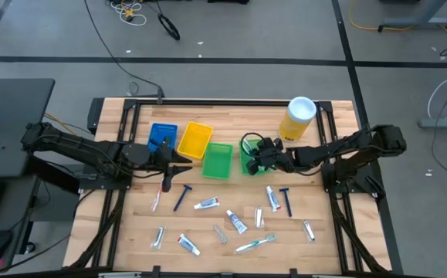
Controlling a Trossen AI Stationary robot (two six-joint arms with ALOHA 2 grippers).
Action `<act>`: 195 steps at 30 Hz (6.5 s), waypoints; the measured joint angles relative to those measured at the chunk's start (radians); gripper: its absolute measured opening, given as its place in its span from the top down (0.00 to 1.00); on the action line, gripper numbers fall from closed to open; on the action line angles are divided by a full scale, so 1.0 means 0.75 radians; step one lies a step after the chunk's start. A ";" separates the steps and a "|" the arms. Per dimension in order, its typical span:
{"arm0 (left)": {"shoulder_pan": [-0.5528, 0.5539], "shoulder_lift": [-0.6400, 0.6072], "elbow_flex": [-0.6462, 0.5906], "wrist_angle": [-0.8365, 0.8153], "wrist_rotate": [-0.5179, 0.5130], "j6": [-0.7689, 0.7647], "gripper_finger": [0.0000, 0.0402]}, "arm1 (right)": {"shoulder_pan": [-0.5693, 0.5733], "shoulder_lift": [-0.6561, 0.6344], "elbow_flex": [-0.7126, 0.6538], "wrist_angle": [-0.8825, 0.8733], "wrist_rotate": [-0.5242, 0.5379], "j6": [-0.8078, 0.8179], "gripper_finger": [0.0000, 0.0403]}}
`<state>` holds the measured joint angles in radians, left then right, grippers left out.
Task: Pick & Place Travel size toiletries
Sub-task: Put the blue toothbrush into the right green bin, then put the green toothbrush into the right green bin
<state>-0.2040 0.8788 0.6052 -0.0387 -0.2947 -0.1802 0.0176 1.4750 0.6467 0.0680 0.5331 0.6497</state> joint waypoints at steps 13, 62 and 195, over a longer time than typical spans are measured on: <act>0.000 0.000 0.000 0.000 0.000 0.000 0.74 | -0.088 0.001 -0.047 0.065 -0.075 -0.111 0.87; 0.000 0.000 0.000 0.009 -0.032 -0.006 0.74 | 0.394 -0.247 0.371 -0.945 -0.514 -0.279 0.55; 0.001 0.000 -0.001 -0.021 -0.046 0.001 0.74 | 0.647 0.113 0.218 0.065 -0.611 -0.459 0.82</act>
<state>-0.2033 0.8790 0.6048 -0.0544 -0.3290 -0.1799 0.5027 1.5600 0.8104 0.1167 0.0750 0.3058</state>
